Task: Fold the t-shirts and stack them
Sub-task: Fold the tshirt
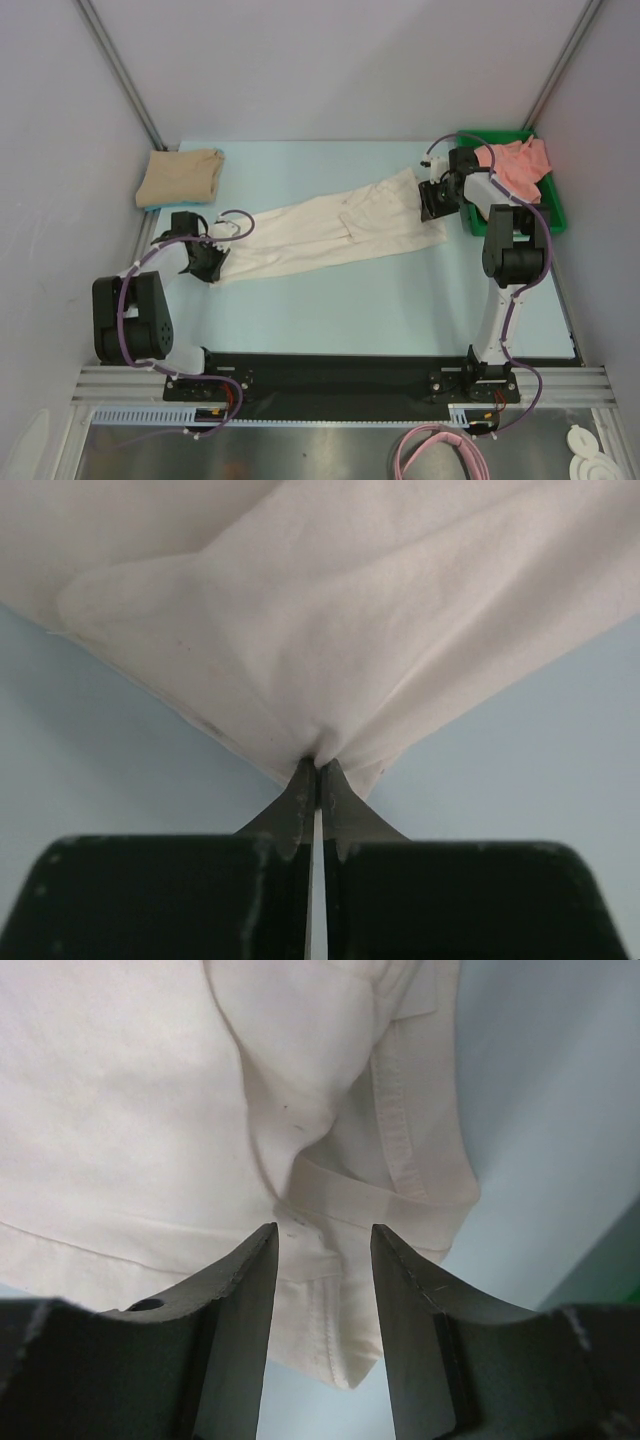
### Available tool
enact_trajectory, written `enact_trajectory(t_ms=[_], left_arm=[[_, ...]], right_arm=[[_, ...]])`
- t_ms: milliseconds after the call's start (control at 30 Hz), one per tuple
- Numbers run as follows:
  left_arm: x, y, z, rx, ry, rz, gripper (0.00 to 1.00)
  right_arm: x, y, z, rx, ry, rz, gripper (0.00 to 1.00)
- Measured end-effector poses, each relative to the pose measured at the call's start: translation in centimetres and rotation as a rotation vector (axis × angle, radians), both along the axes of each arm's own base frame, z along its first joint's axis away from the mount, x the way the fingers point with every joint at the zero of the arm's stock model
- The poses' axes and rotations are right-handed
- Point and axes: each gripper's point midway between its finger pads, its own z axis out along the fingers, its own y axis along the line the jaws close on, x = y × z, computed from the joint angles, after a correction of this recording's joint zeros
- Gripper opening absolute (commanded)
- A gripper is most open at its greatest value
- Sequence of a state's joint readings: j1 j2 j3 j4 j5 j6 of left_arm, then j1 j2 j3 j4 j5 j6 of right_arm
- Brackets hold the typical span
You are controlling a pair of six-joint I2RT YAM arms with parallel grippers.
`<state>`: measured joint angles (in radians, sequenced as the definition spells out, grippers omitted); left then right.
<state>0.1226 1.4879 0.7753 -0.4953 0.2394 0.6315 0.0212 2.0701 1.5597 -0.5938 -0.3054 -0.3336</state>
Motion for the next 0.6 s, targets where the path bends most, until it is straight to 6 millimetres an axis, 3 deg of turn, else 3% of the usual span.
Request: enact_trajectory(t_ms=[333,600], left_arm=[[-0.9,-0.2,0.1,-0.005,-0.019,-0.005,0.00],[-2.5,-0.5,0.1,-0.008,-0.017,-0.018,0.01]], right_arm=[[1.4,0.3,-1.3,-0.023,0.022,0.006,0.48],[5.6,1.3,-1.5,-0.026,0.006,0.007,0.47]])
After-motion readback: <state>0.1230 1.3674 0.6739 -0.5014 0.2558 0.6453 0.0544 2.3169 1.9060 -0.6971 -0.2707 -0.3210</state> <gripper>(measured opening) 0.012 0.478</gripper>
